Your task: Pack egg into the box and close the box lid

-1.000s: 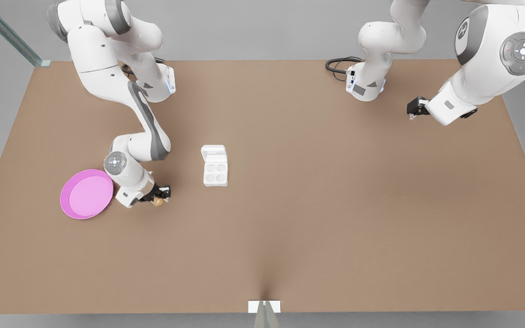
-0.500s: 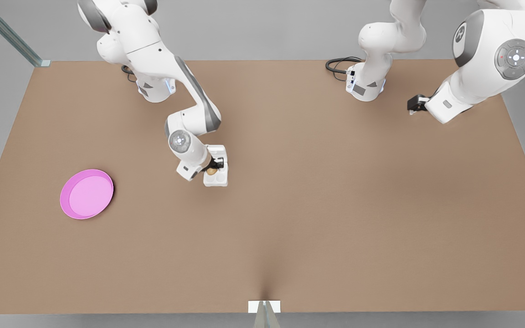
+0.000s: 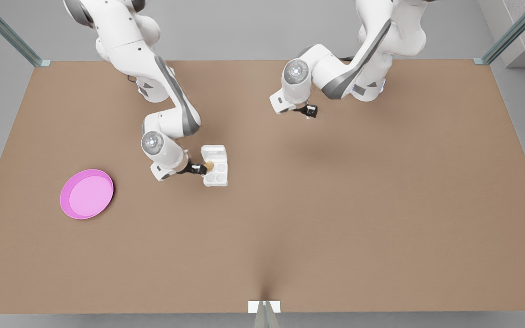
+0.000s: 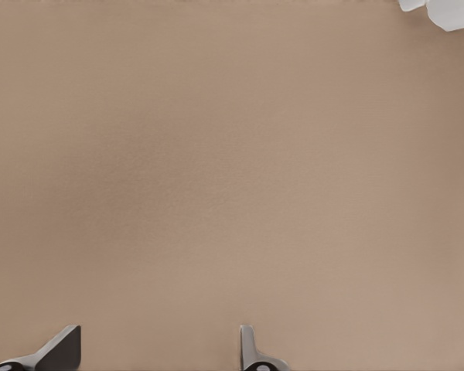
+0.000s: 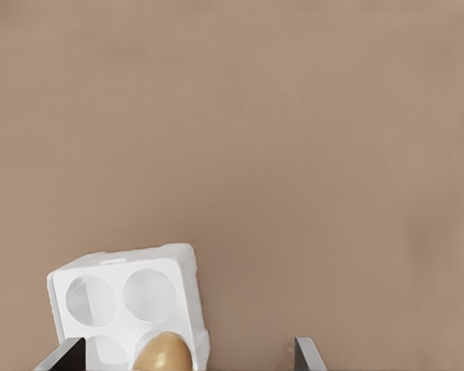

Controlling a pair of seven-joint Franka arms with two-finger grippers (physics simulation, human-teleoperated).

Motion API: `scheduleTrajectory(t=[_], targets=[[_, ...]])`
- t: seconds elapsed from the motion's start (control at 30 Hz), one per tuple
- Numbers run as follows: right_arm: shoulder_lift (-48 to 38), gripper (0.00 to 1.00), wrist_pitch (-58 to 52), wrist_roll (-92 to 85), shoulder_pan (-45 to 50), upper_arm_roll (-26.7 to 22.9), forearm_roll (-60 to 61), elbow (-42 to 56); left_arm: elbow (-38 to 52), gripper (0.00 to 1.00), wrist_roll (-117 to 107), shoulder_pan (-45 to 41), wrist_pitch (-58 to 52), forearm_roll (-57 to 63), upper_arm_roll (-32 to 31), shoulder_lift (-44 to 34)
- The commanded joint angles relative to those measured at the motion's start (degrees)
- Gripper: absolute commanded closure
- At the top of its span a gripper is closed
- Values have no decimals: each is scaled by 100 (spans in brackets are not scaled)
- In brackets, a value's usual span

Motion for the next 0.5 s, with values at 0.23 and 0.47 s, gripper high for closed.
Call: scheduleTrajectory(t=[0.23,0.47], targets=[[121,0,-3752,-2958,-3369,800,-2079,3390,2483,0,-6666,-1511,1112,2394,-415,3189],[-380,0,-4068,-2774,-3044,1038,-1737,3645,3617,0,-6596,-2153,1094,2860,271,4252]])
